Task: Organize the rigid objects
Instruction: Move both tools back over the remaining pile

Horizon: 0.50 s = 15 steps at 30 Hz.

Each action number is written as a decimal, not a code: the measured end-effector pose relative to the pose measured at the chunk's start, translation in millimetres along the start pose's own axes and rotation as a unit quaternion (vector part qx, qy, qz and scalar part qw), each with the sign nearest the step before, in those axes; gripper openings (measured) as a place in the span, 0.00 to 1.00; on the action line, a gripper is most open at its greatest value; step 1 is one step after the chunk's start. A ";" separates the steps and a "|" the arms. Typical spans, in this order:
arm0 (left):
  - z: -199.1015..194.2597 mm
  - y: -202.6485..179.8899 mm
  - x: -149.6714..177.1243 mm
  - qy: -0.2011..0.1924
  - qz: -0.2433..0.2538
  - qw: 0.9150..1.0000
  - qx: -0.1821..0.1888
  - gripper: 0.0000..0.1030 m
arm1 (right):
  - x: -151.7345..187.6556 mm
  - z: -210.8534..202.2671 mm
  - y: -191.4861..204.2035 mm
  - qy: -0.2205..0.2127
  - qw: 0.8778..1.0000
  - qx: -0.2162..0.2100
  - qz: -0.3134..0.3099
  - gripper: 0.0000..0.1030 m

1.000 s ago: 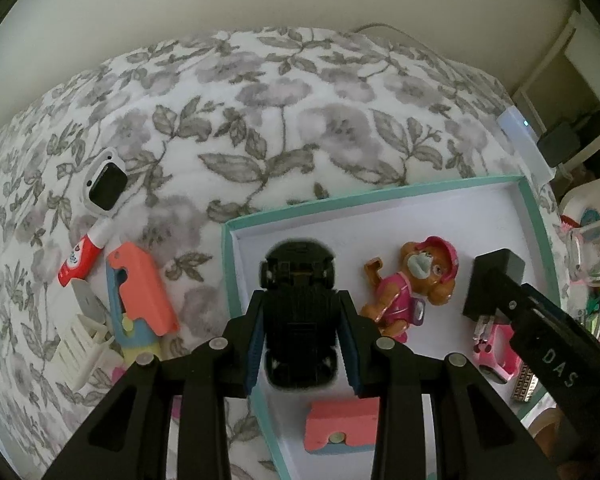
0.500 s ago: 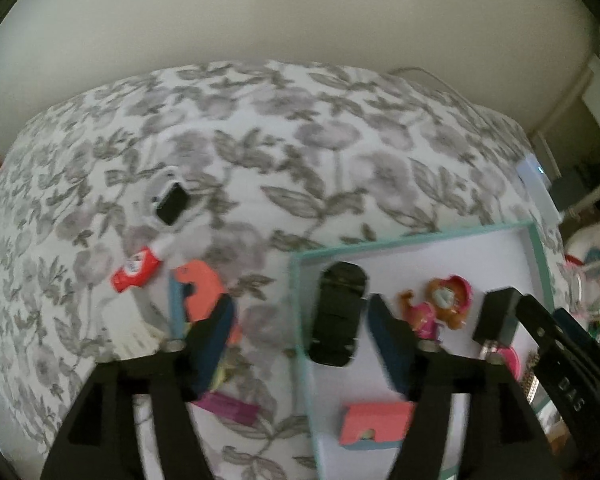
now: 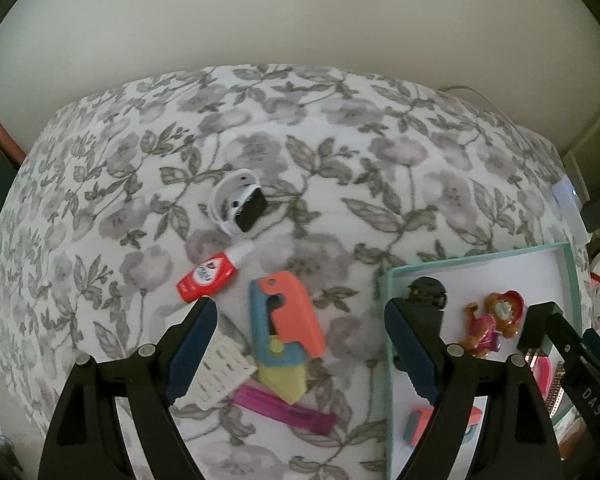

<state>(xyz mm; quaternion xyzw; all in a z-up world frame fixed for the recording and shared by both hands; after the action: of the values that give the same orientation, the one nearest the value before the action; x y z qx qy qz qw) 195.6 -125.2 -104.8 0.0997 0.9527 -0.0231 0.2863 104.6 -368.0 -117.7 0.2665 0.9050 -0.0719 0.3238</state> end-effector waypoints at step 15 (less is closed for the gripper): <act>-12.6 145.5 -10.3 -0.011 -0.101 0.992 -0.074 0.84 | 0.3 -14.0 75.2 -0.021 0.998 -0.037 -0.048 0.99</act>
<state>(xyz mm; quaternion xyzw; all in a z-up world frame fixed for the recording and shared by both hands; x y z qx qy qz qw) 226.8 16.8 -86.7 -0.0191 0.9539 0.0175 0.2991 136.5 -299.9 -103.8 0.2093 0.9119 -0.0589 0.3482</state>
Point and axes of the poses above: each gripper's, at about its wrist camera, not at the fingertips, and z roughly the way its jaws point, y to its left, x to its underside, the point moved 8 cm from there along z, roughly the way its jaws point, and after that the axes turned 13 degrees about -y, right-handed, at the moved point
